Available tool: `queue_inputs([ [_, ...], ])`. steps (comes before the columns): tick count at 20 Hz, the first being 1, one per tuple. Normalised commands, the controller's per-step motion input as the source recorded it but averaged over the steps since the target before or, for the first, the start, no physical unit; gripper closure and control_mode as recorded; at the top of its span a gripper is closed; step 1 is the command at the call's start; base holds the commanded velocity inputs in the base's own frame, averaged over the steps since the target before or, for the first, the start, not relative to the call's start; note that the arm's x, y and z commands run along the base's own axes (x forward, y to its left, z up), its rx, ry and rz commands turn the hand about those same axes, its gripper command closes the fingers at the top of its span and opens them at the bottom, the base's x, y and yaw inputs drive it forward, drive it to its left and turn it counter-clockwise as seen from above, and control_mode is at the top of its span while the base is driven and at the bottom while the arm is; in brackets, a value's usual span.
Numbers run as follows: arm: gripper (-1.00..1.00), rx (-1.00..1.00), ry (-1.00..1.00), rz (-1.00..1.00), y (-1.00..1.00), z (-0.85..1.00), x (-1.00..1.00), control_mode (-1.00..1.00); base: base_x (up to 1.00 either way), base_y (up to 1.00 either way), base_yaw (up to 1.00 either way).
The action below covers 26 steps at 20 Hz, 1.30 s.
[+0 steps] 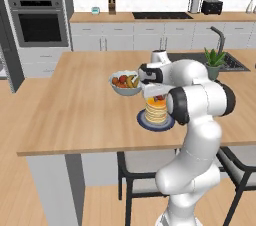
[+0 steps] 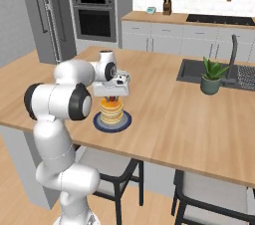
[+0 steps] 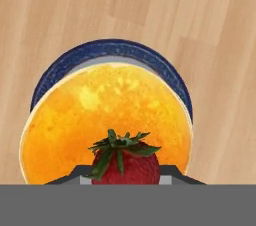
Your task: Take the strawberry from the fridge and place it on top of the pancake, located on the dining counter.
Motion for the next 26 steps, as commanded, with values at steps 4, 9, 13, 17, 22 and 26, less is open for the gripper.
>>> queue_inputs([
  [4, 1.0, 0.0, 0.0, 0.0, -0.1, -0.27, -0.52, -1.0, 0.0, 0.0, 0.0],
  [9, -1.0, 0.0, 0.02, 0.0, -0.04, -0.13, -0.02, -1.0, 0.0, 0.0, 0.0],
  [13, -1.0, 0.0, 0.0, 0.0, 0.0, 0.0, 0.0, -1.0, 0.0, 0.0, 0.0],
  [17, -1.0, 0.0, 0.0, 0.0, 0.0, 0.14, -0.03, -1.0, 0.0, 0.0, 0.0],
  [22, -1.0, 0.03, 0.0, 0.0, -0.05, 0.71, -0.56, -1.0, 0.0, 0.0, 0.0],
  [26, -1.0, 0.07, 0.0, 0.0, -0.26, 0.51, -0.98, -1.0, 0.0, 0.0, 0.0],
])
